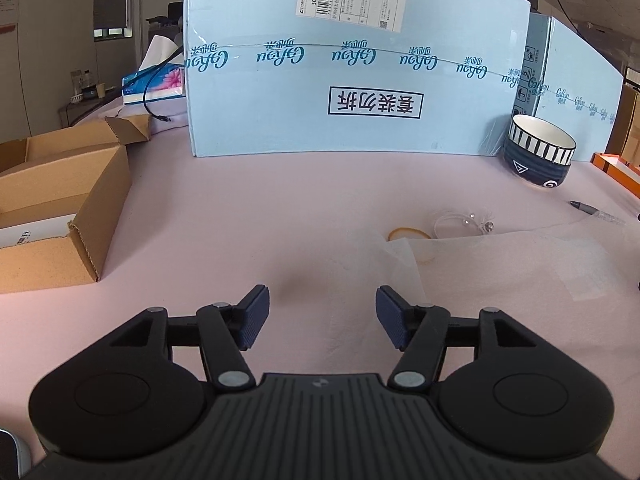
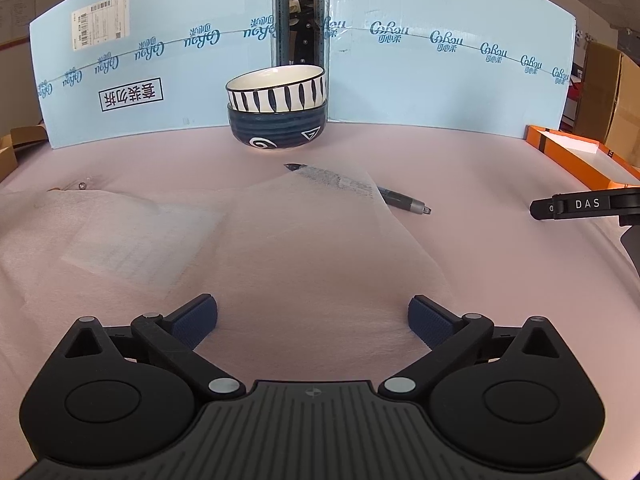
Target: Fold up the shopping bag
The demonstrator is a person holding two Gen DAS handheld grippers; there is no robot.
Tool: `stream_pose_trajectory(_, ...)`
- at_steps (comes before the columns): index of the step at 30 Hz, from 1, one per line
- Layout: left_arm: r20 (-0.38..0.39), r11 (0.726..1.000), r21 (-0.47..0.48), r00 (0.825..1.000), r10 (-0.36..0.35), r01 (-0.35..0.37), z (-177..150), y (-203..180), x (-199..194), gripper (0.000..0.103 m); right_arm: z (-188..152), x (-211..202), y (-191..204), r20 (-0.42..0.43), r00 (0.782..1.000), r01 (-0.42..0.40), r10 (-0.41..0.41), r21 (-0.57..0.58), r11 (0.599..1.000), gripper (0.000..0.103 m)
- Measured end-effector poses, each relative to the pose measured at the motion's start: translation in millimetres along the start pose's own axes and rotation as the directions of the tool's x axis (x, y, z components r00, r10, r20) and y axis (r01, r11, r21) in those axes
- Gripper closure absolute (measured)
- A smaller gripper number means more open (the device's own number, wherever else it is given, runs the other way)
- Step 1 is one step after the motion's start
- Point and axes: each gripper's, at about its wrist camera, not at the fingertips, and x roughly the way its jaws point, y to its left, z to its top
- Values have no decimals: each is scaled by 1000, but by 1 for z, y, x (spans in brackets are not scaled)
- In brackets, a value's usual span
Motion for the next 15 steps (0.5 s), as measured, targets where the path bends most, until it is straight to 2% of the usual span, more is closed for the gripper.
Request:
stream_pose_trajectory(7, 31, 997, 12, 997, -72, 72, 6, -12, -13, 45, -1, 0, -1, 5, 1000, -1, 1, 2, 1000, 0)
stream_pose_trajectory(10, 32, 993, 38, 993, -113, 112, 4, -20, -20, 40, -1, 0, -1, 5, 1000, -1, 1, 2, 1000, 0)
stream_pose_trajectory(15, 2, 992, 66, 994, -112, 111, 0, -30, -9, 40, 0, 1, -2, 4, 1000, -4, 4, 0, 1000, 0)
